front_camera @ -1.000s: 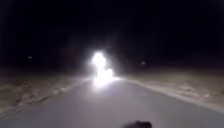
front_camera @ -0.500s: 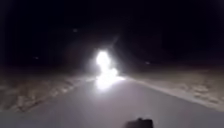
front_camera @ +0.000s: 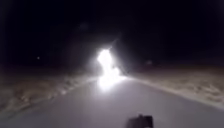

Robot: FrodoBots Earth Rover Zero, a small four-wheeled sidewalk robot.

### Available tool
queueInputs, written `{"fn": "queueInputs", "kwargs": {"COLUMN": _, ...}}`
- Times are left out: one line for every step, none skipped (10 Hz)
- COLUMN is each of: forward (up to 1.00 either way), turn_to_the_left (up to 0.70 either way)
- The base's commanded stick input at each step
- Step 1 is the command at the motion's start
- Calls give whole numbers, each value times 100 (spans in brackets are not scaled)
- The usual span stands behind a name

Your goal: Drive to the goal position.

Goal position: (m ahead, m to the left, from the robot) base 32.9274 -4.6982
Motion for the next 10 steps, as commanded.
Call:
{"fn": "queueInputs", "kwargs": {"forward": 100, "turn_to_the_left": 4}}
{"fn": "queueInputs", "kwargs": {"forward": 100, "turn_to_the_left": 4}}
{"fn": "queueInputs", "kwargs": {"forward": 100, "turn_to_the_left": 4}}
{"fn": "queueInputs", "kwargs": {"forward": 100, "turn_to_the_left": 4}}
{"fn": "queueInputs", "kwargs": {"forward": 100, "turn_to_the_left": 3}}
{"fn": "queueInputs", "kwargs": {"forward": 100, "turn_to_the_left": 3}}
{"fn": "queueInputs", "kwargs": {"forward": 100, "turn_to_the_left": 1}}
{"fn": "queueInputs", "kwargs": {"forward": 100, "turn_to_the_left": 0}}
{"fn": "queueInputs", "kwargs": {"forward": 100, "turn_to_the_left": 0}}
{"fn": "queueInputs", "kwargs": {"forward": 100, "turn_to_the_left": 0}}
